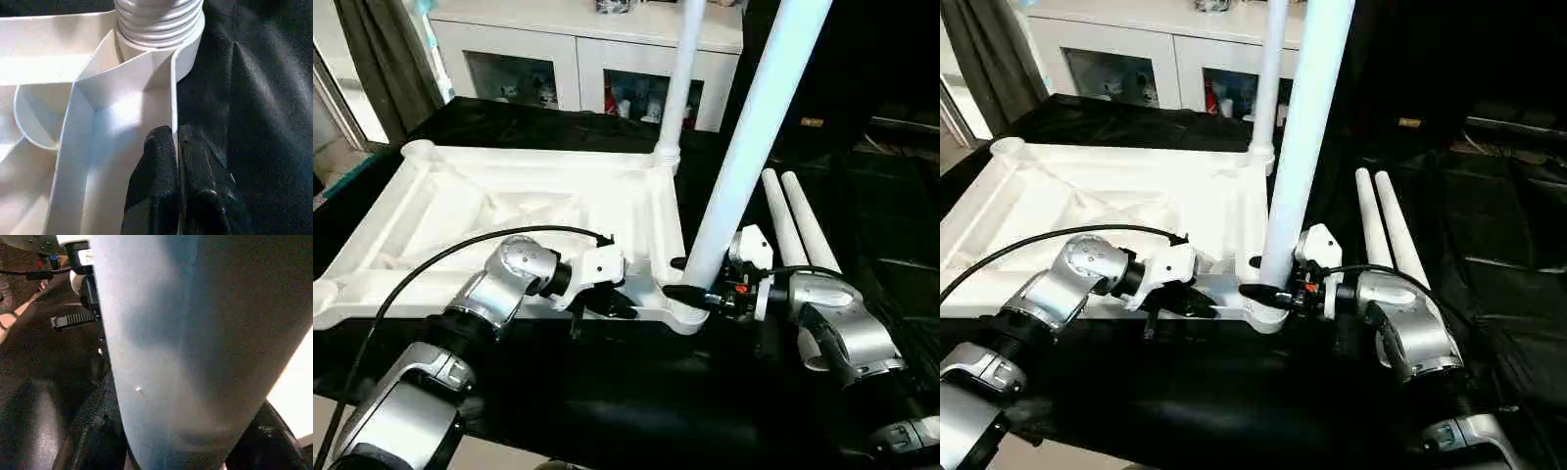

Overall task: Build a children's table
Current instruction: Insert table leg to table base

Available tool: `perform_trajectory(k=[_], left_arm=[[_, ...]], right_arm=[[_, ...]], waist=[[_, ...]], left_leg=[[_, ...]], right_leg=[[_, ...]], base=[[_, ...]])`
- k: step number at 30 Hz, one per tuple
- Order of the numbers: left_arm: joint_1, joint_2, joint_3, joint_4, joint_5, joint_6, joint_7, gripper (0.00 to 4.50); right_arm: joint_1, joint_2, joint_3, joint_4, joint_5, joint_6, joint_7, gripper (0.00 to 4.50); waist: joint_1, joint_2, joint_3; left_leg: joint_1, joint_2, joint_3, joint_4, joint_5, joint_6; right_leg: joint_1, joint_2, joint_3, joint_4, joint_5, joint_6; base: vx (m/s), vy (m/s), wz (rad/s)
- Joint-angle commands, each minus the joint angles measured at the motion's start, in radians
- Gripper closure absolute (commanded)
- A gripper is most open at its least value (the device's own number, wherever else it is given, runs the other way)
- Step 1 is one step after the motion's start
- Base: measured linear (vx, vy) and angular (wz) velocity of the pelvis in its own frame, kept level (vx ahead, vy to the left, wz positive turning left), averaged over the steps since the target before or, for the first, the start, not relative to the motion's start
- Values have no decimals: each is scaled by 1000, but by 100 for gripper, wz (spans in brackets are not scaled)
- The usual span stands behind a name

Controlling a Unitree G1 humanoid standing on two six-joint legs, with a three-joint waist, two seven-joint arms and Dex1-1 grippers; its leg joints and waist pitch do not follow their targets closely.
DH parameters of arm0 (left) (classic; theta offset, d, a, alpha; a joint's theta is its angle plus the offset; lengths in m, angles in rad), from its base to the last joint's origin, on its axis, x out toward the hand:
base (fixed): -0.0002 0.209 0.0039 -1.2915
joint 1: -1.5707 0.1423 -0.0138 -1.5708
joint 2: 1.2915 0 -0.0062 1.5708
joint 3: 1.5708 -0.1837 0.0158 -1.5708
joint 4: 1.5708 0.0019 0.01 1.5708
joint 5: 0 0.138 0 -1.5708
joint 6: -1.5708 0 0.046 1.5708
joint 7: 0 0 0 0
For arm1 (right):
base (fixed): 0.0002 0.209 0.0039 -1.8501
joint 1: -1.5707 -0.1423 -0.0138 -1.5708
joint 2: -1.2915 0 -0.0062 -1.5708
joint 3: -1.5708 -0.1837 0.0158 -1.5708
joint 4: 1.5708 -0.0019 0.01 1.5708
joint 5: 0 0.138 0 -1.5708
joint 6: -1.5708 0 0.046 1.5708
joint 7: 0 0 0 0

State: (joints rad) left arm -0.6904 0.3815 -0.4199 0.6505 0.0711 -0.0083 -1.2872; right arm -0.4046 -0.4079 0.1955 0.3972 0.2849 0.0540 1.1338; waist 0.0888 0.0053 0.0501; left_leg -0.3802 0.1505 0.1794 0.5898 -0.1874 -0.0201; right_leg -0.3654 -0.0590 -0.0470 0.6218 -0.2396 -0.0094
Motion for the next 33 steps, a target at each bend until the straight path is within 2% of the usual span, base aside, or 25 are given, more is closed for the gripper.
perform_trajectory(k=[1,5,7,8,9,10,11,12,13,15,16,18,19,20,21,22,24,25,27,28,29,30,33], left_arm=[[0,26,-18,0,21,-1,-26,450],[0,26,-18,0,21,-1,-26,450],[-3,25,-17,6,24,-3,-26,450],[-7,21,-8,13,24,3,-6,450],[-13,13,6,21,22,21,22,450],[-16,9,13,25,21,30,36,450],[-19,4,22,28,22,44,57,450],[-29,-6,38,41,25,74,100,450],[-35,-12,49,47,23,90,127,450],[-48,-28,75,61,18,141,187,450],[-54,-35,83,63,15,165,207,450],[-80,-58,101,90,27,232,293,450],[-85,-65,104,97,30,245,313,450],[-105,-91,116,124,39,291,387,450],[-118,-120,123,144,43,326,441,450],[-118,-120,123,144,43,326,441,450],[-135,-172,124,170,61,376,533,450],[-139,-200,123,176,70,402,573,450],[-140,-202,123,176,70,403,576,450],[-148,-258,132,192,63,431,643,450],[-151,-276,135,199,58,439,663,450],[-157,-288,138,211,56,437,684,450],[-171,-298,146,238,57,432,713,450]], right_arm=[[53,-22,76,98,-82,44,16,259],[53,-22,76,98,-82,44,16,259],[44,-16,78,118,-90,28,25,259],[33,-2,67,142,-99,17,-10,259],[14,18,45,184,-115,1,-84,259],[5,28,33,205,-122,-7,-124,259],[-6,42,17,235,-135,-18,-185,259],[-26,63,-10,280,-147,-18,-288,259],[-35,76,-26,302,-153,-16,-347,259],[-47,101,-55,329,-153,-7,-443,259],[-50,117,-70,336,-144,7,-479,259],[-73,165,-105,378,-129,39,-608,259],[-80,176,-111,392,-127,45,-637,259],[-109,213,-133,446,-119,65,-745,259],[-143,247,-155,507,-103,77,-824,259],[-143,247,-155,507,-103,77,-824,259],[-201,296,-183,605,-88,85,-938,259],[-223,318,-196,638,-80,85,-979,259],[-224,319,-197,640,-80,85,-982,259],[-254,351,-206,670,-86,84,-1049,259],[-263,360,-205,678,-92,82,-1065,259],[-270,368,-199,682,-103,79,-1077,259],[-284,380,-197,699,-109,73,-1091,259]], waist=[[7,0,-45],[7,-1,-46],[6,0,-48],[4,-11,-49],[4,-7,-48],[-1,-3,-42],[-4,-6,-39],[-7,-8,-38],[-11,-9,-34],[-15,-9,-32],[-17,-9,-31],[-18,-8,-33],[-21,-6,-33],[-25,-6,-33],[-27,2,-28],[-30,-1,-29],[-33,-3,-26],[-32,-4,-26],[-30,-3,-26],[-30,-7,-22],[-33,-7,-22],[-28,-6,-21],[-26,-6,-24]], left_leg=[[21,100,-38,-81,-212,63],[21,99,-38,-82,-217,53],[20,99,-37,-80,-202,57],[21,100,-36,-80,-201,59],[20,98,-37,-80,-199,59],[18,97,-38,-85,-227,41],[17,97,-40,-89,-252,27],[18,96,-45,-94,-295,-1],[21,96,-50,-100,-338,-28],[27,96,-52,-102,-382,-51],[33,96,-55,-101,-425,-66],[38,96,-54,-103,-425,-68],[36,95,-54,-106,-419,-70],[36,94,-52,-107,-416,-73],[37,92,-53,-107,-436,-81],[41,91,-56,-105,-465,-88],[38,90,-57,-106,-480,-88],[41,91,-57,-106,-496,-89],[46,91,-57,-106,-509,-88],[48,90,-53,-106,-516,-82],[47,89,-54,-107,-519,-85],[53,88,-54,-108,-535,-84],[52,87,-54,-112,-526,-75]], right_leg=[[29,-117,53,-75,-44,-294],[29,-117,54,-76,-56,-291],[29,-117,53,-72,-22,-295],[29,-117,53,-73,-23,-296],[29,-118,53,-72,-28,-298],[24,-119,54,-79,-88,-294],[26,-120,53,-82,-134,-285],[28,-122,53,-87,-224,-262],[24,-121,53,-92,-312,-237],[17,-122,55,-97,-380,-216],[8,-125,59,-106,-438,-198],[4,-123,60,-109,-420,-196],[4,-120,59,-108,-376,-200],[3,-116,59,-105,-360,-201],[-3,-118,60,-109,-376,-205],[-4,-119,58,-112,-407,-199],[-7,-121,59,-115,-429,-190],[-9,-120,59,-119,-441,-178],[-13,-119,60,-122,-439,-175],[-18,-116,63,-124,-424,-171],[-17,-115,61,-121,-422,-173],[-20,-113,60,-127,-433,-163],[-15,-113,60,-129,-411,-154]], base=[[0,0,0],[0,0,0],[0,0,0],[0,0,0],[0,0,0],[0,0,0],[0,0,0],[0,0,0],[0,0,0],[0,0,0],[0,0,0],[0,0,0],[0,0,0],[0,0,0],[0,0,0],[0,0,0],[0,0,0],[0,0,0],[0,0,0],[0,0,0],[0,0,0],[0,0,0],[0,0,0]])
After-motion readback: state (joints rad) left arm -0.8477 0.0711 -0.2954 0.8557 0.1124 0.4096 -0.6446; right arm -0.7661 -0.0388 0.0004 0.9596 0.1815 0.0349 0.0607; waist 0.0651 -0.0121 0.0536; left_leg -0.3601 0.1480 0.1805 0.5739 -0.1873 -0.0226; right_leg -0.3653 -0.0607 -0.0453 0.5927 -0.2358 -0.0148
